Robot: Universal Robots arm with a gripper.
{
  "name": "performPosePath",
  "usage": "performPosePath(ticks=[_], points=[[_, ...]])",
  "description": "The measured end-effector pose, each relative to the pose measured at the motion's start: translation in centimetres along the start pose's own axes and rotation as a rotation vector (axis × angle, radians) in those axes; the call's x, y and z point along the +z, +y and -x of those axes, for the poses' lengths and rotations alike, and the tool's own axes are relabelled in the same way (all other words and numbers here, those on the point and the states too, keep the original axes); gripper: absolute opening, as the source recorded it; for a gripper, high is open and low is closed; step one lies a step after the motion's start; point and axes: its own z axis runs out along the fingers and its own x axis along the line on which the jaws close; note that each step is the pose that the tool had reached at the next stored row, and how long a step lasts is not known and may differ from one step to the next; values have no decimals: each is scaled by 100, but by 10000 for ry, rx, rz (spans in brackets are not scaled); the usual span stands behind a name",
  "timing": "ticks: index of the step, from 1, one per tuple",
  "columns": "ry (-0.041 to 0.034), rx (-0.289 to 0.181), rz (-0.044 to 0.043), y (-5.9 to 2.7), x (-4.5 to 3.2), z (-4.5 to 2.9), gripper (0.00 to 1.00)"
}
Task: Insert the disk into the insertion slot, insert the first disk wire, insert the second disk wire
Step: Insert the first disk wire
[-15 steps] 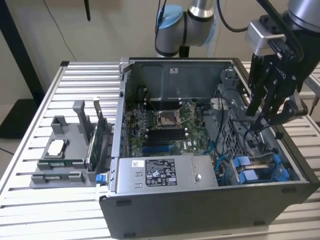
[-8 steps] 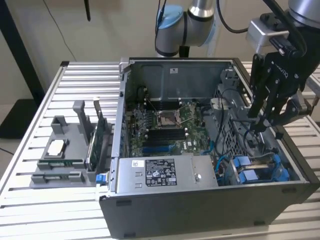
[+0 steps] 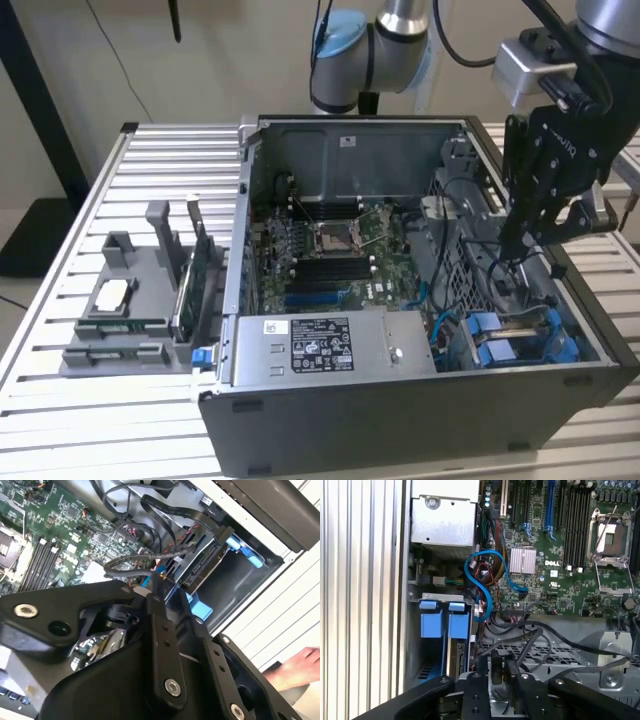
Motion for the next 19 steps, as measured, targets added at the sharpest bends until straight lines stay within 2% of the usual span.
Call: performPosePath(ticks=[1,6,7,19], points=[[0,0,-1,0,2,0,25],[-7,0,-3,0,10,-1,22],[-14,0,-4,0,13,-1,19],[-7,0,-3,-31,21,-15,19]])
